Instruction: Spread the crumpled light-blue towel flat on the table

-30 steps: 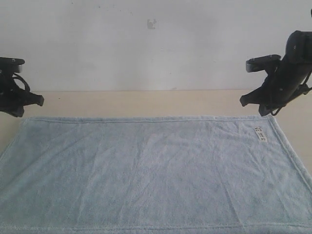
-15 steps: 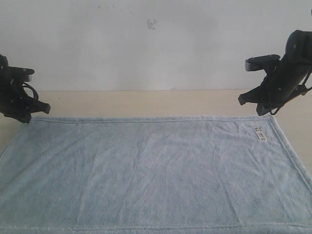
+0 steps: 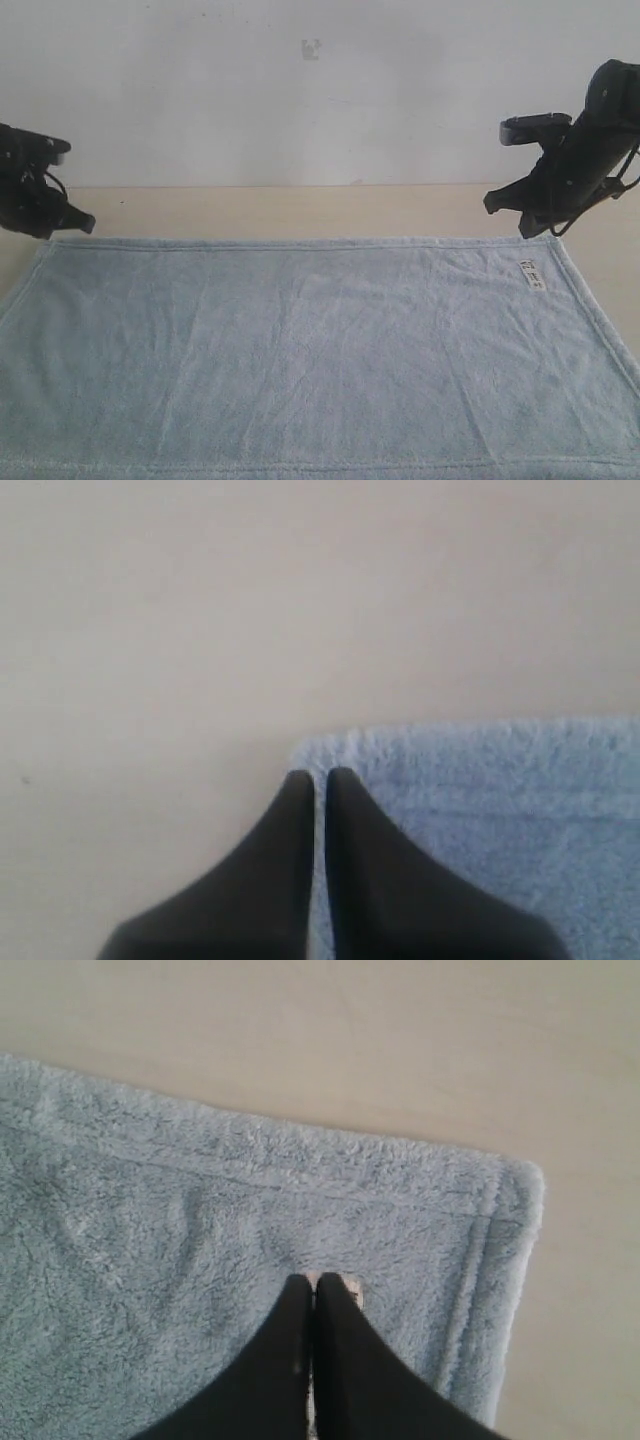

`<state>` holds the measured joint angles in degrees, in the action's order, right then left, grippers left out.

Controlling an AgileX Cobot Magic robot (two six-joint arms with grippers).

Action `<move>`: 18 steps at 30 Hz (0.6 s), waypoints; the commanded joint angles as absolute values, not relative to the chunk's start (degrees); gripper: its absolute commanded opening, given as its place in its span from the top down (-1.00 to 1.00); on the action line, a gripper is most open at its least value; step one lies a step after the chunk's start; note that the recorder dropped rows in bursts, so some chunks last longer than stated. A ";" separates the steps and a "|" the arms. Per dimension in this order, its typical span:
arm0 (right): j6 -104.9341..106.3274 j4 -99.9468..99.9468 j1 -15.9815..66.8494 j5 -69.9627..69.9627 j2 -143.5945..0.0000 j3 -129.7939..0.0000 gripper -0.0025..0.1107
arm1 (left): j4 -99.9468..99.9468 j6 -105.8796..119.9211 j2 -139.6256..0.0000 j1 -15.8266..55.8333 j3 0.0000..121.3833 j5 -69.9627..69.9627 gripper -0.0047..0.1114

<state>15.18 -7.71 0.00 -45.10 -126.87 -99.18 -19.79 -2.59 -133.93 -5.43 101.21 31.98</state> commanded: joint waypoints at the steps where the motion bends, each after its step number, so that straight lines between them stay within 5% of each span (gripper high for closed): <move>1: 18.58 -9.98 -0.14 -43.10 -124.59 -98.85 0.96 | -17.89 -4.67 -127.73 -5.43 101.34 31.53 0.85; 18: 21.57 -22.63 0.16 -15.72 -94.03 -61.56 0.96 | 4.27 7.22 -100.46 -5.43 77.35 24.55 0.85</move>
<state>20.90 -19.26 0.00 -21.13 -99.65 -67.77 1.98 6.64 -106.93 -5.43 82.97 28.11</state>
